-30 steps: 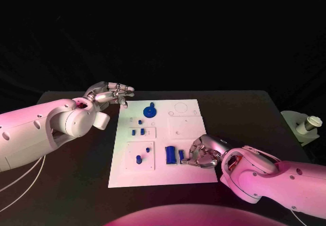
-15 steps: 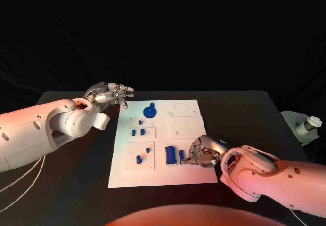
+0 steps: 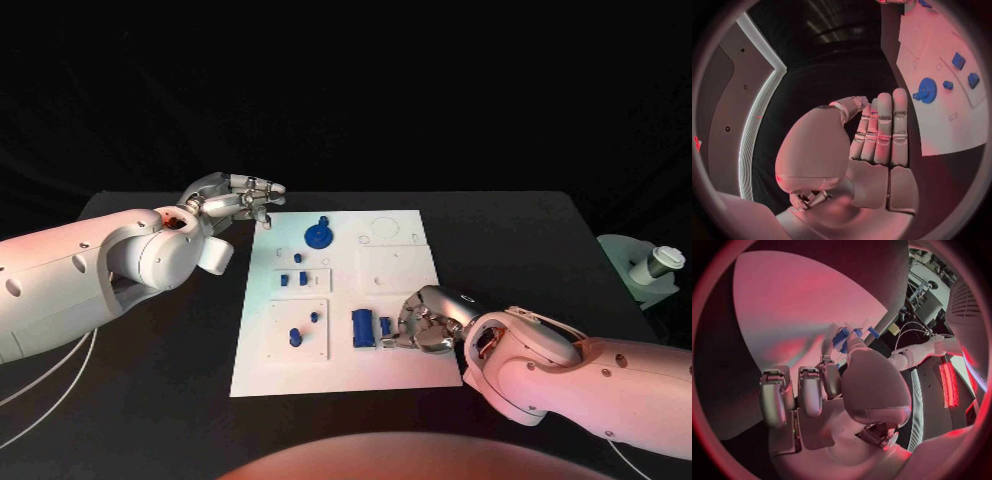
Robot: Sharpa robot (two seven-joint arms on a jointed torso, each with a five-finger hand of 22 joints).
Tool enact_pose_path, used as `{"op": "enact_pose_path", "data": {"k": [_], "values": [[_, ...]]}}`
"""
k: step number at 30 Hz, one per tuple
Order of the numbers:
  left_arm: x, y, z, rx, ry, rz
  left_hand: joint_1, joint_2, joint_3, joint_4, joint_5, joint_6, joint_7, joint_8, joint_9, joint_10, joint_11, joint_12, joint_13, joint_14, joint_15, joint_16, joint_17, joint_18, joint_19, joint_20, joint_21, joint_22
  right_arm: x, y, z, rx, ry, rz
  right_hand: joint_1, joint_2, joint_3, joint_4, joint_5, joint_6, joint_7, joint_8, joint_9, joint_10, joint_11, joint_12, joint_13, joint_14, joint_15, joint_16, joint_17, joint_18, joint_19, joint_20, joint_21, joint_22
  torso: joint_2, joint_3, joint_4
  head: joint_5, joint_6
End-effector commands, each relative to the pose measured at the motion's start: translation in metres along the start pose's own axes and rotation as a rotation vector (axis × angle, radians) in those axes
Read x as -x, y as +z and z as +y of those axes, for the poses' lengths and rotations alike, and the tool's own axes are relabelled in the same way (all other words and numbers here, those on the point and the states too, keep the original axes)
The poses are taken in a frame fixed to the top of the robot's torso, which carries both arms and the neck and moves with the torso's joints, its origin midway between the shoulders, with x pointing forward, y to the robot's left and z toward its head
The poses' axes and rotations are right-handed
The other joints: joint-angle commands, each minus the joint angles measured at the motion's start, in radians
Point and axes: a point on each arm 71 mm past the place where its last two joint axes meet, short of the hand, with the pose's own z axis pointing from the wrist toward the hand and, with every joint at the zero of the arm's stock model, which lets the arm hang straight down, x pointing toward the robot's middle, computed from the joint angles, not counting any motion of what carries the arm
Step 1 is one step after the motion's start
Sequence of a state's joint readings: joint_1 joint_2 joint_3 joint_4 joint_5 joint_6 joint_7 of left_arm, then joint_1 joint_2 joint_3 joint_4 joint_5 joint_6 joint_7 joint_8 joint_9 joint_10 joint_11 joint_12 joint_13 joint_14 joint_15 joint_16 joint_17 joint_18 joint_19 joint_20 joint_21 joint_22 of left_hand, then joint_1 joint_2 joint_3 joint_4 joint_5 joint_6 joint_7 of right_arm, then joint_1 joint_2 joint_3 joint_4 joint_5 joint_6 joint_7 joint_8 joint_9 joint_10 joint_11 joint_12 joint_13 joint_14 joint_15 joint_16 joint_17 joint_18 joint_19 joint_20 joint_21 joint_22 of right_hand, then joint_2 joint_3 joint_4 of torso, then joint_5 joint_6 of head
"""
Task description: Assemble the parts on the task board
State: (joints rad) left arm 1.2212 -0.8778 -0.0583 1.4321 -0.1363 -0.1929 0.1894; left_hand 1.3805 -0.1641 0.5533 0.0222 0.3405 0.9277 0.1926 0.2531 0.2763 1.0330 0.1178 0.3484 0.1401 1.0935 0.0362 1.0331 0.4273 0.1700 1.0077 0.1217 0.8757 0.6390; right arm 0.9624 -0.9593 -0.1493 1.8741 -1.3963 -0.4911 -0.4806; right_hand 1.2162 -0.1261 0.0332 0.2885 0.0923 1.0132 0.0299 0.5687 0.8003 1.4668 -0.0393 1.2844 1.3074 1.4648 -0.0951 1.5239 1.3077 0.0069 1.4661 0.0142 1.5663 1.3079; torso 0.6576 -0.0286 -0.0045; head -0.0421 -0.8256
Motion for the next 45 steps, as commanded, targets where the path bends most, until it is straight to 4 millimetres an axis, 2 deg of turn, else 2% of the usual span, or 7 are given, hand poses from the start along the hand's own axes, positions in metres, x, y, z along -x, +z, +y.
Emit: {"op": "enact_pose_path", "data": {"k": [1, 23, 34, 38, 41, 42, 45], "values": [[-0.002, 0.0, -0.001, -0.004, -0.004, 0.016, -0.001, 0.01, 0.004, 0.001, 0.002, -0.007, -0.001, 0.007, -0.001, -0.005, 0.001, 0.006, 0.001, -0.005, 0.0, 0.004, -0.001, 0.015, 0.007, 0.003, -0.003, -0.001, -0.001, 0.0, -0.002, -0.009, -0.023, -0.002, 0.007, 0.003, -0.008, 0.002, -0.002, -0.001, -0.008, 0.006, 0.002, 0.018, -0.007, 0.006, 0.116, 0.088, -0.009, 0.005, 0.171, -0.007, 0.105, -0.006, 0.005, 0.263, 0.0, 0.0004, -0.0009, 0.0, -0.001], [-0.001, 0.0, -0.001, -0.003, -0.003, 0.015, -0.001, 0.01, 0.004, 0.001, 0.002, -0.007, -0.001, 0.007, -0.001, -0.005, 0.001, 0.006, 0.001, -0.005, 0.0, 0.004, -0.001, 0.015, 0.007, 0.003, -0.003, -0.001, 0.0, 0.001, -0.002, 0.014, -0.015, -0.03, 0.021, 0.024, -0.043, 0.004, -0.02, 0.001, -0.011, 0.007, 0.022, 0.022, -0.01, 0.012, 0.118, 0.089, -0.011, 0.006, 0.174, -0.007, 0.105, -0.009, 0.005, 0.263, -0.001, 0.0001, -0.0005, -0.001, -0.002], [-0.001, 0.0, 0.0, -0.026, -0.016, 0.003, -0.009, 0.009, 0.001, 0.007, 0.001, -0.009, -0.001, 0.007, -0.001, -0.008, 0.001, 0.008, 0.0, -0.005, 0.002, 0.005, -0.002, 0.015, 0.007, 0.004, -0.006, -0.003, 0.034, 0.005, -0.007, 0.127, 0.265, -0.07, 0.058, 0.059, -0.09, 0.0, 0.048, -0.05, 0.009, -0.034, 0.031, -0.028, 0.007, -0.095, 0.063, 0.072, 0.002, -0.032, 0.102, 0.002, 0.091, 0.0, -0.036, 0.251, -0.013, -0.0043, -0.0035, -0.007, 0.028], [-0.001, 0.002, 0.0, -0.059, -0.049, -0.008, -0.044, -0.008, -0.02, 0.035, -0.001, -0.016, -0.003, 0.007, -0.002, -0.016, 0.002, 0.01, -0.002, -0.014, 0.007, 0.006, -0.004, 0.014, 0.001, 0.01, -0.024, -0.013, 0.059, 0.019, -0.012, 0.181, 0.394, -0.091, 0.135, 0.07, -0.095, -0.001, 0.06, -0.091, 0.031, -0.081, 0.019, -0.088, 0.028, -0.206, 0.003, 0.06, 0.018, -0.061, 0.055, 0.022, 0.056, 0.015, -0.135, 0.221, -0.023, -0.0079, -0.0032, -0.014, 0.056], [0.001, 0.004, 0.0, -0.093, -0.09, -0.027, -0.067, -0.03, -0.05, 0.062, -0.005, -0.034, -0.003, 0.005, -0.004, -0.021, 0.004, 0.012, -0.004, -0.068, 0.014, -0.02, -0.017, 0.013, -0.03, 0.019, -0.074, -0.042, 0.084, 0.036, -0.02, 0.203, 0.513, -0.132, 0.193, 0.079, -0.1, -0.001, 0.068, -0.151, 0.069, -0.147, -0.012, -0.257, 0.06, -0.502, -0.164, -0.002, 0.046, -0.17, -0.105, 0.07, -0.042, 0.038, -0.393, 0.138, -0.039, -0.0124, -0.0066, -0.013, 0.077], [0.002, 0.006, 0.0, -0.106, -0.103, -0.039, -0.064, -0.031, -0.053, 0.066, -0.005, -0.037, -0.002, 0.006, -0.005, -0.023, 0.005, 0.011, -0.006, -0.079, 0.015, -0.029, -0.022, 0.013, -0.037, 0.022, -0.089, -0.051, 0.092, 0.043, -0.024, 0.206, 0.558, -0.152, 0.224, 0.085, -0.091, -0.007, 0.069, -0.191, 0.086, -0.179, -0.029, -0.36, 0.074, -0.659, -0.251, -0.058, 0.059, -0.253, -0.219, 0.1, -0.118, 0.047, -0.577, 0.077, -0.046, -0.0148, -0.0069, -0.013, 0.084], [0.004, 0.011, 0.002, -0.135, -0.135, -0.077, -0.064, -0.039, -0.061, 0.087, -0.004, -0.051, 0.001, 0.005, -0.006, -0.033, 0.016, -0.004, -0.017, -0.172, 0.034, -0.129, -0.069, 0.006, -0.104, 0.037, -0.178, -0.099, 0.115, 0.061, -0.034, 0.212, 0.656, -0.208, 0.262, 0.093, -0.088, -0.001, 0.058, -0.207, 0.112, -0.224, -0.071, -0.408, 0.101, -0.709, -0.316, -0.153, 0.084, -0.39, -0.377, 0.141, -0.234, 0.073, -0.859, -0.038, -0.058, -0.0168, -0.0075, -0.017, 0.122]]}}
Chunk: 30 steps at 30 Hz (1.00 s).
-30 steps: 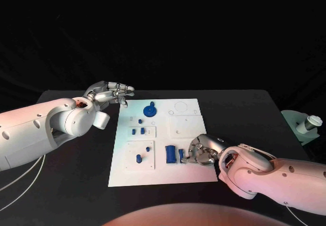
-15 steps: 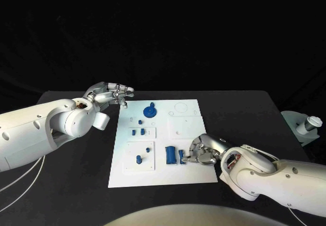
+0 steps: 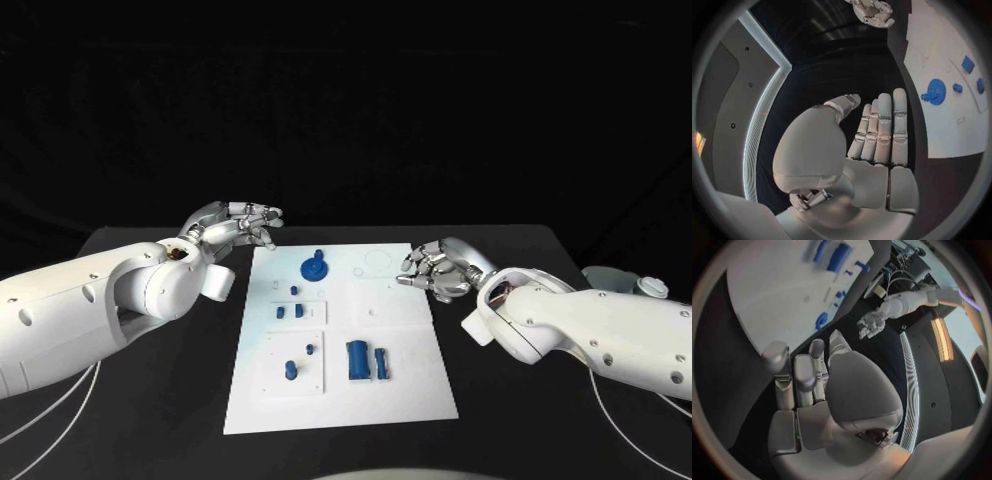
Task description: Assemble the parts on the task board
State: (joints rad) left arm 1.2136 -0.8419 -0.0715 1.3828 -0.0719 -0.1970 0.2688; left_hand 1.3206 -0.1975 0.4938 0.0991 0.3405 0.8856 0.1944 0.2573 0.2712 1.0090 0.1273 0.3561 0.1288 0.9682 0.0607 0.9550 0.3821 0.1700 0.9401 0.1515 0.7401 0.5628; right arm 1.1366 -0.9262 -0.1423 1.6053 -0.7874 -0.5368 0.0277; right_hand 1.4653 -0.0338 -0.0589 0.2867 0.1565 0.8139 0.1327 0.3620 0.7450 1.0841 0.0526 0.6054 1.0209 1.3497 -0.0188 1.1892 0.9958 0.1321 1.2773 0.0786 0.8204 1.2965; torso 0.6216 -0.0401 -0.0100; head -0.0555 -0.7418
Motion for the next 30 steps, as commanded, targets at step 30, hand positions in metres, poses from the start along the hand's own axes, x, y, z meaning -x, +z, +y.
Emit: {"op": "enact_pose_path", "data": {"k": [30], "values": [[-0.015, 0.024, 0.021, -0.122, -0.075, -0.238, -1.321, 0.198, -0.494, -0.099, -0.341, -0.886, -0.194, -0.257, -0.271, -1.009, -0.127, -0.356, -0.129, -0.968, -0.061, -0.955, -0.382, -0.17, -0.94, -0.152, -0.74, -0.563, 0.034, 0.074, -0.006, 0.068, 0.495, -0.223, -0.718, 0.034, 0.059, -0.287, -0.156, -0.814, -0.133, -0.362, -0.745, -1.084, -0.053, -0.605, -1.021, -1.35, 0.019, -1.189, -0.996, -0.132, -1.277, -0.079, -0.82, -1.296, -0.074, 0.0353, 0.0085, 0.048, 0.142]]}}
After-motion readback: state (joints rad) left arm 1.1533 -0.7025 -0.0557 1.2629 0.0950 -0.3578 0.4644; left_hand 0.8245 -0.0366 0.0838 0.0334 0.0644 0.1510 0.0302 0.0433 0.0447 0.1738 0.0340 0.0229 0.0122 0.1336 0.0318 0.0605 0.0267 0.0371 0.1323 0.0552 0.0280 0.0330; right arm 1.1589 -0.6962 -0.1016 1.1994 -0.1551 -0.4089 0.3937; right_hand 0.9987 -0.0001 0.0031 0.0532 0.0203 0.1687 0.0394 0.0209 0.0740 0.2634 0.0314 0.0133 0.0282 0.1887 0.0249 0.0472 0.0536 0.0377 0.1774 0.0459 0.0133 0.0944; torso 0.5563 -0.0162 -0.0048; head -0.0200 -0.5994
